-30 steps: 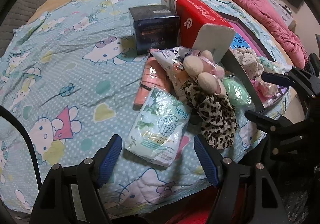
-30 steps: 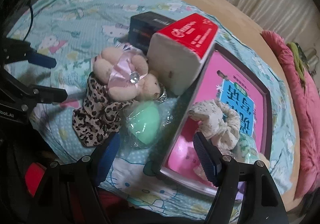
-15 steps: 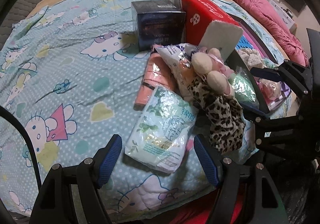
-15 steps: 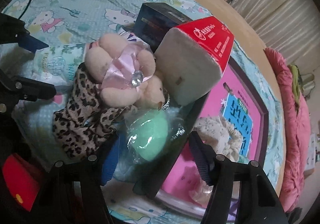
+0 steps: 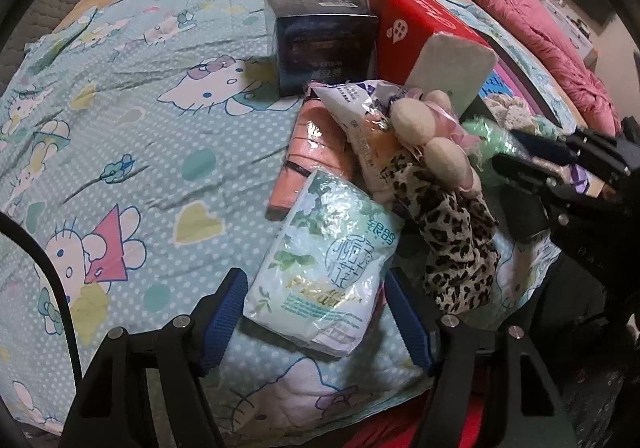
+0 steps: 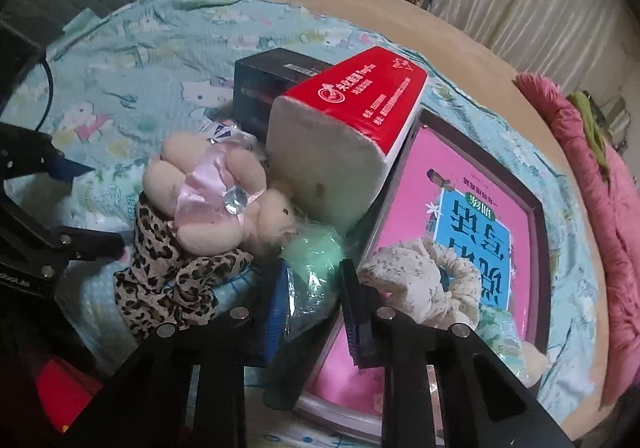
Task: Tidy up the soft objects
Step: 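Close the right tool on the bagged green sponge while the left tool grasps the white 'Flower' tissue pack, then lift and carry the sponge with the right tool while the left tool carries the tissue pack to the tray, then lower the sponge onto the pink book with the right tool while the left tool lowers the tissue pack, then open the right tool to release the sponge while the left tool releases the tissue pack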
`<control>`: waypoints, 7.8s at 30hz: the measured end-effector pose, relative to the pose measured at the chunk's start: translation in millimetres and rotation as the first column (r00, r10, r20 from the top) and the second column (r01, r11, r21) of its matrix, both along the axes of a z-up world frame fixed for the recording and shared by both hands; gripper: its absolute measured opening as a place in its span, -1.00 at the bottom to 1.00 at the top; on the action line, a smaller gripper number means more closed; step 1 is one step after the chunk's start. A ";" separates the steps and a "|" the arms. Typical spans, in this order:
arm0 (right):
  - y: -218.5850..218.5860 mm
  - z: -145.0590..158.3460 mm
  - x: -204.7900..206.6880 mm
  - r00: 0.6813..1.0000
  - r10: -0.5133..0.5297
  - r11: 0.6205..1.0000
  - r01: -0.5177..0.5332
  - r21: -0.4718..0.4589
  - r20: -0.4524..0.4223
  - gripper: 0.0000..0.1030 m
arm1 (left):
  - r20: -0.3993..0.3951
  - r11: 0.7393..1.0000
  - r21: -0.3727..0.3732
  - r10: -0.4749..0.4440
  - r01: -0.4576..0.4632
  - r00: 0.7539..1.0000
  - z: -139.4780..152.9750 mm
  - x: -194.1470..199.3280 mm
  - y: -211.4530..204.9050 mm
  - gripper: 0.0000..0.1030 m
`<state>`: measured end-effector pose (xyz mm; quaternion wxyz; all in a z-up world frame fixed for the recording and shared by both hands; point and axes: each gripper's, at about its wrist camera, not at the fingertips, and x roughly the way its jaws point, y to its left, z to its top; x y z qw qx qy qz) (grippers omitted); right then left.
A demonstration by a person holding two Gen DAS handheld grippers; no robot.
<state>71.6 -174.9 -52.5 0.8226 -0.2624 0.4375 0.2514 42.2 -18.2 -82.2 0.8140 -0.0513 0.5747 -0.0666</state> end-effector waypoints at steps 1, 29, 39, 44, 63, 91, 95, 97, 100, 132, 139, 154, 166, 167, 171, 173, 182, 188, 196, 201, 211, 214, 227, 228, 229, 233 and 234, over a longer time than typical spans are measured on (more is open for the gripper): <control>-0.4 0.1 -0.1 1.000 -0.002 1.000 0.002 0.010 -0.004 -0.50 | 0.001 1.000 -0.006 0.003 -0.003 1.000 -0.3 0.1 2.0 0.35; 4.1 -4.6 -2.4 1.000 -0.018 1.000 0.018 0.005 0.020 -0.32 | 0.004 0.998 -0.048 0.033 -0.033 0.999 -1.1 -2.0 13.7 -0.07; -30.6 29.9 -4.3 0.993 -0.104 0.956 0.116 0.270 -0.059 -0.31 | 0.067 0.992 -0.106 0.069 -0.062 0.995 28.1 -15.3 26.7 -0.20; -36.5 41.8 -6.8 0.991 -0.120 0.934 0.133 0.333 -0.058 -0.31 | 0.136 0.996 -0.067 0.074 -0.065 0.988 53.0 -17.7 25.9 -0.20; -85.9 83.9 -10.7 0.970 -0.244 0.831 0.204 0.517 0.011 -0.31 | 0.238 1.000 -0.001 0.003 -0.002 0.971 109.2 -11.3 -22.0 -0.20; -164.9 125.3 -20.1 0.887 -0.455 0.674 0.290 0.679 0.073 -0.30 | 0.346 0.987 0.007 -0.151 0.158 0.926 165.6 24.2 -125.6 -0.20; -173.2 126.7 -21.2 0.877 -0.474 0.666 0.300 0.683 0.078 -0.30 | 0.344 0.985 0.003 -0.162 0.172 0.925 165.9 28.4 -135.8 -0.20; -178.2 127.6 -21.6 0.867 -0.492 0.661 0.310 0.683 0.082 -0.30 | 0.342 0.985 0.004 -0.166 0.175 0.925 165.1 30.6 -140.1 -0.20; -187.1 127.1 -21.7 0.852 -0.516 0.652 0.326 0.684 0.086 -0.30 | 0.335 0.983 0.003 -0.172 0.182 0.926 162.1 35.0 -146.9 -0.20; -240.3 83.2 -6.4 0.748 -0.664 0.622 0.537 0.570 0.019 -0.29 | 0.175 0.975 0.009 -0.222 0.224 0.959 85.4 61.3 -180.4 -0.20; -243.4 62.1 1.5 0.732 -0.680 0.628 0.605 0.489 -0.034 -0.29 | 0.137 0.973 0.007 -0.228 0.229 0.964 63.5 66.6 -182.8 -0.20; -240.7 34.7 11.2 0.725 -0.683 0.643 0.655 0.395 -0.090 -0.29 | 0.116 0.968 0.004 -0.249 0.251 0.961 42.2 71.6 -189.3 -0.20; -231.0 27.5 22.0 0.760 -0.637 0.650 0.619 0.441 -0.128 -0.29 | 0.115 0.971 -0.008 -0.237 0.240 0.965 38.6 73.6 -185.7 -0.20; -230.9 26.6 23.8 0.763 -0.633 0.648 0.616 0.448 -0.132 -0.29 | 0.115 0.972 -0.009 -0.233 0.235 0.966 38.5 74.2 -184.9 -0.20; -228.1 25.0 30.6 0.762 -0.637 0.654 0.613 0.443 -0.114 -0.29 | 0.115 0.973 -0.015 -0.228 0.231 0.967 37.6 74.7 -183.3 -0.20; -227.8 24.2 33.1 0.755 -0.649 0.658 0.620 0.427 -0.095 -0.29 | 0.115 0.973 -0.016 -0.229 0.232 0.967 37.3 75.1 -183.8 -0.20; -225.0 19.9 35.1 0.751 -0.659 0.699 0.627 0.343 -0.031 -0.28 | 0.108 0.971 -0.026 -0.234 0.238 0.966 33.7 76.2 -185.5 -0.20; -228.9 15.4 33.2 0.747 -0.662 0.696 0.640 0.326 -0.055 -0.28 | 0.099 0.968 -0.024 -0.246 0.249 0.964 31.5 73.9 -188.0 -0.20; -231.9 13.8 29.7 0.745 -0.661 0.681 0.646 0.345 -0.089 -0.24 | 0.089 0.968 -0.026 -0.248 0.251 0.965 29.0 73.0 -188.8 -0.20; -233.3 13.8 29.1 0.745 -0.660 0.677 0.645 0.355 -0.094 -0.23 | 0.085 0.967 -0.030 -0.249 0.252 0.965 28.2 72.8 -188.9 -0.20; -236.9 17.0 27.1 0.738 -0.668 0.661 0.646 0.382 -0.093 -0.13 | 0.077 0.966 -0.039 -0.254 0.257 0.964 27.0 72.6 -189.8 -0.20; -237.5 17.5 27.1 0.737 -0.669 0.659 0.646 0.385 -0.093 -0.05 | 0.077 0.965 -0.044 -0.254 0.258 0.964 27.1 72.4 -190.0 -0.20; -238.3 24.6 23.4 0.737 -0.672 0.653 0.633 0.416 -0.067 0.13 | 0.090 0.962 -0.048 -0.264 0.269 0.960 34.8 67.9 -190.4 -0.06; -238.1 25.1 23.3 0.737 -0.673 0.652 0.633 0.416 -0.065 0.15 | 0.089 0.962 -0.050 -0.262 0.267 0.961 34.7 68.3 -189.7 -0.05; -238.4 25.4 23.3 0.737 -0.673 0.652 0.633 0.418 -0.065 0.20 | 0.090 0.963 -0.050 -0.260 0.265 0.961 35.4 68.0 -189.1 -0.02; -239.4 28.5 21.4 0.737 -0.674 0.645 0.625 0.439 -0.059 0.22 | 0.105 0.962 -0.063 -0.260 0.267 0.960 39.4 67.0 -185.8 0.10; -239.2 29.6 20.9 0.737 -0.673 0.645 0.622 0.443 -0.055 0.22 | 0.108 0.962 -0.065 -0.259 0.267 0.960 40.0 66.8 -185.2 0.13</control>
